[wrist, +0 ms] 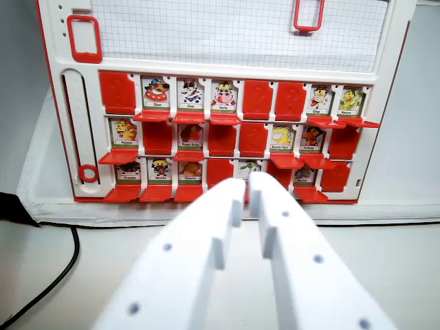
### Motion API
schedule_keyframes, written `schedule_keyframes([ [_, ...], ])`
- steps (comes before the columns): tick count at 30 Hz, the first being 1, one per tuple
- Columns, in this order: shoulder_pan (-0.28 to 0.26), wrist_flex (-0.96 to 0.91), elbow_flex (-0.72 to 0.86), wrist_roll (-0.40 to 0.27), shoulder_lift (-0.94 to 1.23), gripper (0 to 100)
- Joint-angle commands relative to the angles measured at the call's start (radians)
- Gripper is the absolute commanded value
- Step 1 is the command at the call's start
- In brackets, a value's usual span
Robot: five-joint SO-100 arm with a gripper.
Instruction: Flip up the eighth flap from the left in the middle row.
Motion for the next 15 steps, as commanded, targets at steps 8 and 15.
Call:
schedule_keyframes([
  [8, -0.037, 0.058, -0.005, 0.023, 0.097, 0],
  [15, -0.031, 0.086, -0.002, 0.04, 0.101, 0],
])
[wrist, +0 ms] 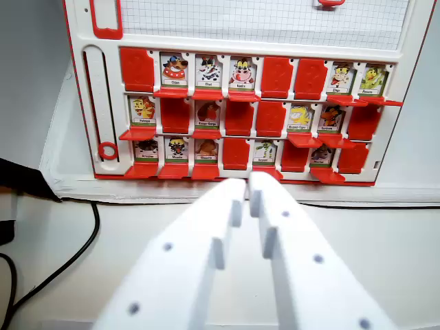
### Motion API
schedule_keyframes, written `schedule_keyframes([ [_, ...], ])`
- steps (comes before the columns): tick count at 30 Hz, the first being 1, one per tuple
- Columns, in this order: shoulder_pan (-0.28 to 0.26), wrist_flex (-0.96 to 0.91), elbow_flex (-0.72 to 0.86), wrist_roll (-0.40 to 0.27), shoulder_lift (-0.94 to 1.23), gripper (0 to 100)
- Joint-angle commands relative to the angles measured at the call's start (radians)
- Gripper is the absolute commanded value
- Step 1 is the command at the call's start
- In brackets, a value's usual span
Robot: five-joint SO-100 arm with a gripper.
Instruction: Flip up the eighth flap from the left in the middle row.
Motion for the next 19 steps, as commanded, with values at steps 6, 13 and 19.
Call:
schedule_keyframes([
  [6, 0.005, 0.003, -0.006, 0.008, 0.049, 0],
  [13, 0.008, 0.003, -0.005, 0.009, 0.049, 0],
  [19, 0.011, 0.008, 0.012, 0.014, 0.055, 0],
])
